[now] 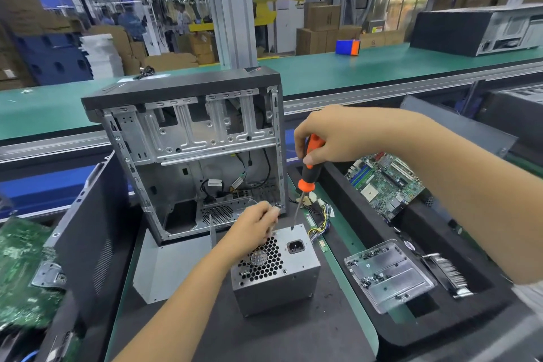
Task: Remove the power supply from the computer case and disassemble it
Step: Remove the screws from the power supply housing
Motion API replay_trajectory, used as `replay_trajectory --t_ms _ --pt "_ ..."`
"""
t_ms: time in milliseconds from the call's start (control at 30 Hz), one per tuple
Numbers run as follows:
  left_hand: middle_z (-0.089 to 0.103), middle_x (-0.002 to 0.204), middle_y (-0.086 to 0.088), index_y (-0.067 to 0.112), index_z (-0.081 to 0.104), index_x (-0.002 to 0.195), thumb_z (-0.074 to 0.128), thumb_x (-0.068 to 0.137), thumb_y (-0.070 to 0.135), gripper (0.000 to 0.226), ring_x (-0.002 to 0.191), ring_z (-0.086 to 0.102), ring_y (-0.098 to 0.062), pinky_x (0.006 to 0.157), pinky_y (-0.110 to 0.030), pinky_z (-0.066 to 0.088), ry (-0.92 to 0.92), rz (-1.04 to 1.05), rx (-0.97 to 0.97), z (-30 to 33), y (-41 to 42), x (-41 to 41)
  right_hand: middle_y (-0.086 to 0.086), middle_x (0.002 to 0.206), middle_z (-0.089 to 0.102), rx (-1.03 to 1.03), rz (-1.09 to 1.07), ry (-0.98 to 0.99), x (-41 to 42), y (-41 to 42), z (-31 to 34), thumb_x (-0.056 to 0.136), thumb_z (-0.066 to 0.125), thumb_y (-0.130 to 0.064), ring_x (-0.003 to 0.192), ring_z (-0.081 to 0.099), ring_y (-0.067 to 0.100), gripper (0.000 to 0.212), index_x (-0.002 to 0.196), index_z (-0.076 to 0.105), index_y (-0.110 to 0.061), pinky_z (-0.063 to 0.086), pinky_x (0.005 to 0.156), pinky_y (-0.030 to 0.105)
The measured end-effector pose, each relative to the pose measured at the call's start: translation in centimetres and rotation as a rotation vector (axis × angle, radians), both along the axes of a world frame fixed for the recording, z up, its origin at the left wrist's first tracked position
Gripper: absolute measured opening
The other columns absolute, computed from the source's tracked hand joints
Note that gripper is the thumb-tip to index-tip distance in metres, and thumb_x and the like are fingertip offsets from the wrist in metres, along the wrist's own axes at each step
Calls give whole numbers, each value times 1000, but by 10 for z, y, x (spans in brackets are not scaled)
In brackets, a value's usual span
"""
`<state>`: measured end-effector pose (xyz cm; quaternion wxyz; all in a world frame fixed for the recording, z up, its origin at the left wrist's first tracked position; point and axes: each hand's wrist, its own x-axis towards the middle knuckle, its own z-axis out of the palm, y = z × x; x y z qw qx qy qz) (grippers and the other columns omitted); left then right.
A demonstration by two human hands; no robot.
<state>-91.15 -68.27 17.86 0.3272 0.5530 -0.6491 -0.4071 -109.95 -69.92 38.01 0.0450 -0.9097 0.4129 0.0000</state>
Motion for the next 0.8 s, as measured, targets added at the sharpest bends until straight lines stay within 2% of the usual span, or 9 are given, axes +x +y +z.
replay_trajectory --t_ms 67,100,167,233,367,467,600,800 --pt "50 73 -6 4 50 87 35 106 10 24 52 36 -7 47 -18 30 434 -10 180 2 -2 -6 -16 68 53 2 -2 -2 -4 0 -3 87 65 -24 61 47 -1 4 90 67 -26 32 54 18" --pt "52 75 -7 1 52 92 33 105 4 23 53 38 -9 47 -18 32 569 -20 223 1 -2 -10 -16 67 53 -2 -4 -1 -6 0 -5 87 65 -23 60 47 -1 5 90 67 -26 32 53 17" --pt "51 74 -7 -3 57 100 33 101 -2 25 55 39 -11 49 -20 33 676 -41 238 -2 -3 -18 -17 68 53 -18 -2 2 -9 -1 -7 86 65 -23 61 47 -2 6 91 68 -25 31 53 15" --pt "44 68 -2 0 66 104 40 100 7 27 54 35 -11 49 -21 33 621 -68 181 -8 -4 -24 -17 70 52 -20 -3 18 -9 -1 -10 87 65 -24 63 46 -2 7 93 68 -24 31 53 16" --pt "34 61 3 26 77 100 69 85 36 19 54 32 -11 52 -17 32 338 -105 -38 -19 0 -28 -17 71 51 2 -8 44 -9 -1 -18 89 63 -26 62 44 -1 9 96 68 -24 30 52 17" --pt "26 56 14 26 78 97 76 84 30 14 52 29 -6 55 -13 32 291 -82 -109 -22 3 -31 -17 69 51 9 -9 45 -9 -1 -19 89 64 -26 61 45 -1 9 96 68 -24 31 51 17" --pt "20 53 11 24 79 92 75 85 25 9 52 21 -10 54 -20 23 265 -34 -152 -23 4 -34 -17 67 50 4 1 36 -8 -1 -20 89 64 -28 59 44 -2 8 96 68 -24 28 50 14" --pt "21 50 11 27 79 91 75 85 24 8 51 21 -11 53 -23 24 263 -15 -140 -24 3 -35 -16 68 50 3 -8 43 -8 -2 -22 89 64 -27 60 44 -1 9 96 68 -24 30 51 17"
